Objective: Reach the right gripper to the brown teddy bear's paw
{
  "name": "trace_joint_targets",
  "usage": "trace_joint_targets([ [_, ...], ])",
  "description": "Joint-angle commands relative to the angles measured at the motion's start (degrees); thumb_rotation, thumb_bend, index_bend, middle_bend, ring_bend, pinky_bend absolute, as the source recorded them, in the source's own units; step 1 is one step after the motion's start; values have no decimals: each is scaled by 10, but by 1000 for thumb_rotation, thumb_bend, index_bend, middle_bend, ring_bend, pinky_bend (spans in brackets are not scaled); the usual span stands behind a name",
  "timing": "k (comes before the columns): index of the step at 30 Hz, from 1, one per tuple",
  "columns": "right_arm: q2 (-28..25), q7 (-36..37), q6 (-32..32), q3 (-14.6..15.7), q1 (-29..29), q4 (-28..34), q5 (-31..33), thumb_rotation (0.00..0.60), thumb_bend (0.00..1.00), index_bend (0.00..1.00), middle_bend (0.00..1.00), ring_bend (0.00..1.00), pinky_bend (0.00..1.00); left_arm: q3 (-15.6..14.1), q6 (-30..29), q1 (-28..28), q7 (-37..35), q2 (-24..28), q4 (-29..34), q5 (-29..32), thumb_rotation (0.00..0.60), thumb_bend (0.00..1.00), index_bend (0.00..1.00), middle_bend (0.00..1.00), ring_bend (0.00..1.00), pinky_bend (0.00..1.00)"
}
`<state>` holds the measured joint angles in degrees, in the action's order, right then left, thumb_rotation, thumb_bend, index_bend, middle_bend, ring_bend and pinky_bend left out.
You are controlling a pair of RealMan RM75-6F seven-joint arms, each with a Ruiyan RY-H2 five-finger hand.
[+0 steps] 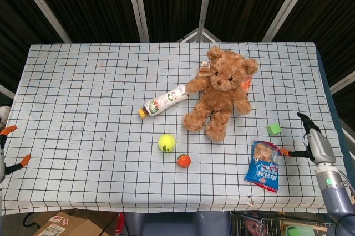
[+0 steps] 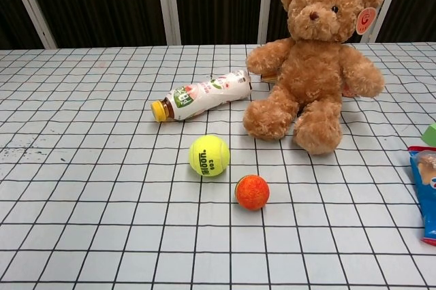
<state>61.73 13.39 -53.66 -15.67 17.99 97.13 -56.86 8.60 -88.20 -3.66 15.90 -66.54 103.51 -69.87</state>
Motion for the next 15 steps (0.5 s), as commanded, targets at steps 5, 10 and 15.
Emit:
trace_joint_targets([
  [5,32,-116,35,-29,101,14,145,600,81,72,0,0,0,7,5,-4,3,-3,-4,14,600,284,237,0,0,0],
  [10,64,-205,17,-25,163,13,249,600,81,123,0,0,0,11,13,-9,3,-2,-8,24,600,284,237,0,0,0],
  [15,105,-266,-15,-22,209,-3,332,600,81,179,0,0,0,14,20,-12,-2,-1,-10,31,600,284,237,0,0,0],
])
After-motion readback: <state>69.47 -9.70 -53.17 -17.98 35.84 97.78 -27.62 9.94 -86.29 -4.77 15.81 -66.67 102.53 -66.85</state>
